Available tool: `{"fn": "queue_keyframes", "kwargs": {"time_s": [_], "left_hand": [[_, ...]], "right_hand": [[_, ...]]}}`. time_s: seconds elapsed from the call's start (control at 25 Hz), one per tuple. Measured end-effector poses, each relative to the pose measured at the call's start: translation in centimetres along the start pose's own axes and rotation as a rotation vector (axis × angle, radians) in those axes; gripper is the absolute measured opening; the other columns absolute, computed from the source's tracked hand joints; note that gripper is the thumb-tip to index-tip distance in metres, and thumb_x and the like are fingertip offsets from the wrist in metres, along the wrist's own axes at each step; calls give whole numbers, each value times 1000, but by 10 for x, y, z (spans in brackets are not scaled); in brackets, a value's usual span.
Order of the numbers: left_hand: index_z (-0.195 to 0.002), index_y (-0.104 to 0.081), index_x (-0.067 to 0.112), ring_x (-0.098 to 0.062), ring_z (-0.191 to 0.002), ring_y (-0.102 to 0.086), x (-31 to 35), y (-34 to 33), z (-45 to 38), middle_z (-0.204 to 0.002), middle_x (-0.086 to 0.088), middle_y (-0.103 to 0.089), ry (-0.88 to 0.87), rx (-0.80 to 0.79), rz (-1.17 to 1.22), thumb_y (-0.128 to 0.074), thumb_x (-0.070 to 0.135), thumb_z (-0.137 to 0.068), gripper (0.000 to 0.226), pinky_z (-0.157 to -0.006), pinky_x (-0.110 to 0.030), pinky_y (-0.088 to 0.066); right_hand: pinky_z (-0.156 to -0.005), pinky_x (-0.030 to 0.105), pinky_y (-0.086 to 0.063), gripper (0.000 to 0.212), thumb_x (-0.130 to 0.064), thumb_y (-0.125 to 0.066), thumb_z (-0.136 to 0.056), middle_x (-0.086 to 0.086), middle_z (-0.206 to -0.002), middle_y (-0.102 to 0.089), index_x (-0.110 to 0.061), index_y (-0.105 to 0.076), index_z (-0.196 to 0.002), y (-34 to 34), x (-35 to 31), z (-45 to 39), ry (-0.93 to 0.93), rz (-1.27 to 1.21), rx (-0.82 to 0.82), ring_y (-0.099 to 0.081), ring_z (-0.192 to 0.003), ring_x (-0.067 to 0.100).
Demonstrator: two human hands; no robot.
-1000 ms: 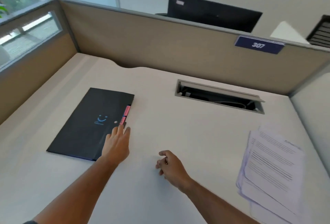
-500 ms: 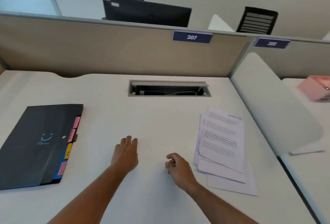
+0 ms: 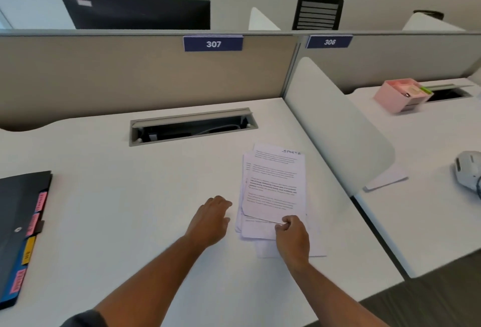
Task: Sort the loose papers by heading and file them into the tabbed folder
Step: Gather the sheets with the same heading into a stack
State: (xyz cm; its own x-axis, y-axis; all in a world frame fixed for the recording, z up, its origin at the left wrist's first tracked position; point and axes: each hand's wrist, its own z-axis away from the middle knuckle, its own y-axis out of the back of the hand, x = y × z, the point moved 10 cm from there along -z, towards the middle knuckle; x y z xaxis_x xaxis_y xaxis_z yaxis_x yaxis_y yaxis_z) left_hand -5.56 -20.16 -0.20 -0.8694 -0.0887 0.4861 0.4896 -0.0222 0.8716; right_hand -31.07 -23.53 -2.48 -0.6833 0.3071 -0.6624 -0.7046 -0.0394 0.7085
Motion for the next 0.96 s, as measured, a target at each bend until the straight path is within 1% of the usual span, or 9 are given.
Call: {"fn": "queue_keyframes", "kwargs": {"time_s": [0.12, 0.24, 0.4, 0.56, 0.68, 0.8, 0.96], "left_hand": [[-138, -57, 20, -16, -125, -54, 16, -10, -14, -137, 3, -59, 24, 8, 67, -60, 25, -98, 41, -103, -27, -42], [-141, -56, 20, -17, -125, -54, 29, -22, -27, -138, 2, -58, 51, -7, 81, -60, 26, -99, 42, -104, -27, -43], [-143, -53, 19, -21, -121, -53, 32, -40, -38, -133, -4, -55, 98, -72, -2, -61, 29, -97, 48, -104, -32, -46], [-136, -58, 19, -23, -115, -50, 30, -49, -43, -126, -4, -52, 117, -115, -126, -61, 31, -96, 42, -98, -37, -49], [-131, -61, 18, -23, -112, -50, 29, -52, -43, -123, -3, -51, 132, -107, -155, -62, 30, -94, 38, -94, -37, -50], [-132, -61, 18, -23, -113, -49, 28, -54, -42, -124, -2, -50, 139, -104, -156, -62, 30, -95, 39, -94, -38, -50], [-135, -60, 18, -22, -115, -49, 28, -55, -42, -126, -2, -50, 139, -110, -148, -63, 31, -95, 42, -96, -38, -51]], "right_hand": [[-94, 36, -53, 34, -17, -68, -93, 8, -121, -58, -11, -62, -126, 19, 23, -15, -52, 14, 38, -62, -106, 25], [-96, 40, -53, 43, -19, -71, -90, 12, -125, -56, -9, -61, -131, 32, 37, -32, -103, 61, 56, -61, -112, 29], [-98, 42, -53, 51, -26, -71, -89, 14, -129, -54, -8, -58, -135, 31, 45, -50, -138, 111, -12, -59, -117, 32], [-94, 39, -53, 47, -26, -69, -88, 12, -126, -54, -9, -60, -131, 24, 47, -60, -158, 108, -55, -59, -114, 32], [-92, 42, -55, 36, -24, -69, -88, 8, -114, -55, -10, -64, -121, 23, 42, -66, -132, 65, -36, -61, -104, 29], [-89, 43, -57, 27, -21, -69, -89, 3, -103, -53, -12, -67, -114, 28, 35, -68, -89, 34, 19, -61, -95, 26], [-88, 41, -57, 31, -19, -72, -89, 6, -108, -59, -14, -68, -120, 37, 20, -67, 3, 60, 85, -62, -99, 27]]}}
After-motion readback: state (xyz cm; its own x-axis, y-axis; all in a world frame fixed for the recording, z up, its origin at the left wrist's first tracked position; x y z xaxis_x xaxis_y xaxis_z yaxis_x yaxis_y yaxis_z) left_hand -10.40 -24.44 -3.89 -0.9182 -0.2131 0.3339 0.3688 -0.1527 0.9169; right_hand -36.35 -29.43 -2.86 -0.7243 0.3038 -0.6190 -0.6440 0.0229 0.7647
